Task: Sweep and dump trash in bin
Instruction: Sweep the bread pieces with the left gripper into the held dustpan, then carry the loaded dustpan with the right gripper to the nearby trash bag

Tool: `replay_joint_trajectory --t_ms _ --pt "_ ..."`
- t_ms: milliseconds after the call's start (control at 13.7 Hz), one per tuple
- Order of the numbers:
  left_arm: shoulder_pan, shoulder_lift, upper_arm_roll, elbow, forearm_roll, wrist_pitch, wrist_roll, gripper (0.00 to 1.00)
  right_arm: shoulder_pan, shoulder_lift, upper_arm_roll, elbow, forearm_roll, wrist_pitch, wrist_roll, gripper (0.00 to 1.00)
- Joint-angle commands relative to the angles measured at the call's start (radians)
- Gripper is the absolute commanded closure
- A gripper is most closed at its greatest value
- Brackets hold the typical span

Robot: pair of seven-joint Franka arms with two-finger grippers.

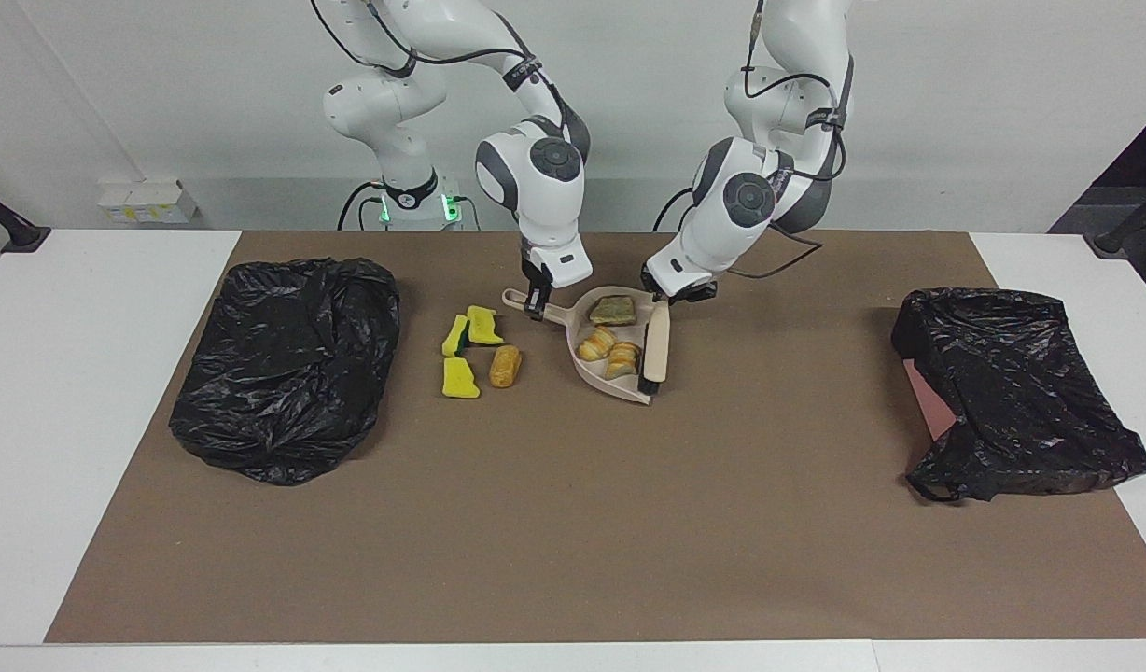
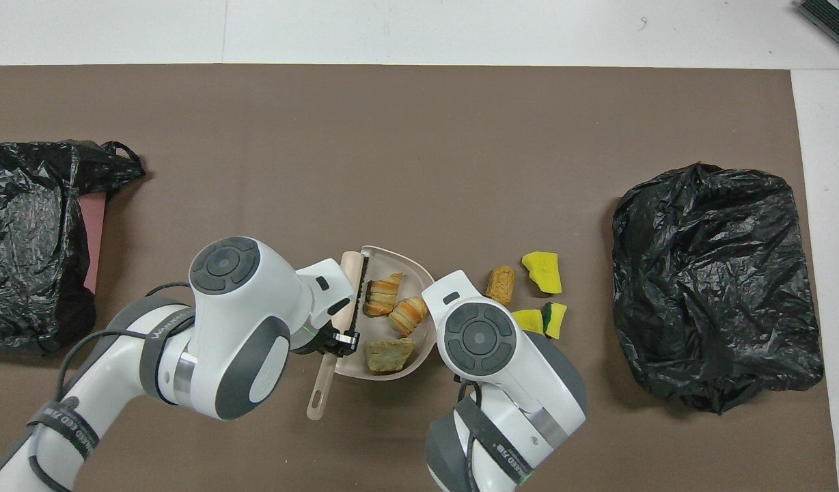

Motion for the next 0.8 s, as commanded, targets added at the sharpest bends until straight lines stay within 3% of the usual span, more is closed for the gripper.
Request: replay_joint_trajectory --t_ms 0,218,437,728 --pt "0.097 -0.034 0.006 0.008 0.007 -0.004 0.003 1.00 -0.013 -0.018 0.004 -0.005 -0.021 -0.020 0.038 1.00" --pt "0.163 -0.098 0.007 -0.001 0.052 -0.021 -0.011 1.00 -0.054 -0.080 0.003 0.012 -0.019 -0.074 0.034 1.00" --pt "0.145 -0.143 0.001 -0.037 0.110 -0.063 -0.124 1.00 -0.143 -0.195 0.001 0.028 -0.021 -0.193 0.021 1.00" --pt "-0.033 -0.189 -0.014 -0.113 0.110 -0.038 -0.400 1.00 -0.368 -0.333 -0.003 0.075 -0.021 -0.349 -0.174 1.00"
